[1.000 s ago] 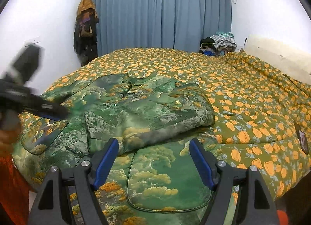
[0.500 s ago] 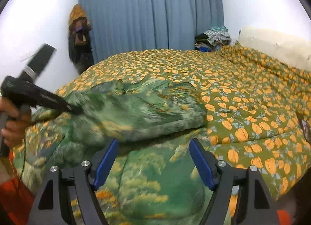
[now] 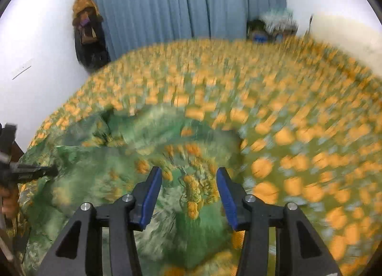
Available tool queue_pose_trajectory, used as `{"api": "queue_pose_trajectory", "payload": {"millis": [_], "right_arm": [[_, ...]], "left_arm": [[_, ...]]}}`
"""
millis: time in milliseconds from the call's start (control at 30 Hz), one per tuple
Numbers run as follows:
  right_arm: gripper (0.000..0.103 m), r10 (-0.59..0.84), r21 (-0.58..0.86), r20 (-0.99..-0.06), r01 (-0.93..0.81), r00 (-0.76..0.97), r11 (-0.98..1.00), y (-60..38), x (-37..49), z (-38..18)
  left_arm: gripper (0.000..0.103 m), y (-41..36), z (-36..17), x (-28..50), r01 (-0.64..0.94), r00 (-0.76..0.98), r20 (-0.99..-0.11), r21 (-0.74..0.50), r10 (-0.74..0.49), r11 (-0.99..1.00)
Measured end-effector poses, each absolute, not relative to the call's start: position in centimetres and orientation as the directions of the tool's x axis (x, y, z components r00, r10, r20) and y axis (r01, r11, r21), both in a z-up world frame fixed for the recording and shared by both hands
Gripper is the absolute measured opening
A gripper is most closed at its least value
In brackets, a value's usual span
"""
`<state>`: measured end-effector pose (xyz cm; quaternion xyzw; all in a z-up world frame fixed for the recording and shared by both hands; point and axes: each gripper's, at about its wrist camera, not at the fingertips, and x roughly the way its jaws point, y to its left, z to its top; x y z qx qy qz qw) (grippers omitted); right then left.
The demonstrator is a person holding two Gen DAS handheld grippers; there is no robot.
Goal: Fold large clothes
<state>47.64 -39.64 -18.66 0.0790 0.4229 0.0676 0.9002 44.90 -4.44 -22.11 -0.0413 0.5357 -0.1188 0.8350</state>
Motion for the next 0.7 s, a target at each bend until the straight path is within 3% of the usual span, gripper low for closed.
{"api": "queue_pose_trajectory", "payload": {"millis": [67,200,400,567,700], "right_arm": [[0.046,0.211,0.217,-0.839,-0.046,0.502,0.975,-39.3,49.1,-23.2],[0.046,0.203,0.199,-0.855,-0.061,0.478,0.978,-39.3,49.8,-22.0],[0.046,0.199,0.23,-0.764,-0.03,0.613,0.973,-39.7,53.4,-15.8],[0.046,0.215,0.265,-0.871,0.055,0.442,0.963,-39.2,57.0,-23.8],[0.048,0.211,0.271,-0.833,0.046,0.511,0.961,-39.4,54.4,-21.1]], "left_arm": [[0.01,-4.3,-23.0,44.4,0.156,0.403,-0.878,-0.211,-0.257,0.965],[0.01,-4.8,-23.3,44.3,0.183,0.423,-0.873,-0.179,-0.242,0.967],[0.011,-4.6,-24.1,44.1,0.188,0.46,-0.85,-0.189,-0.257,0.964],[0.012,-4.7,-24.2,44.0,0.19,0.474,-0.847,-0.17,-0.242,0.967],[0.012,-4.6,-24.2,43.7,0.195,0.482,-0.844,-0.159,-0.235,0.968]]}}
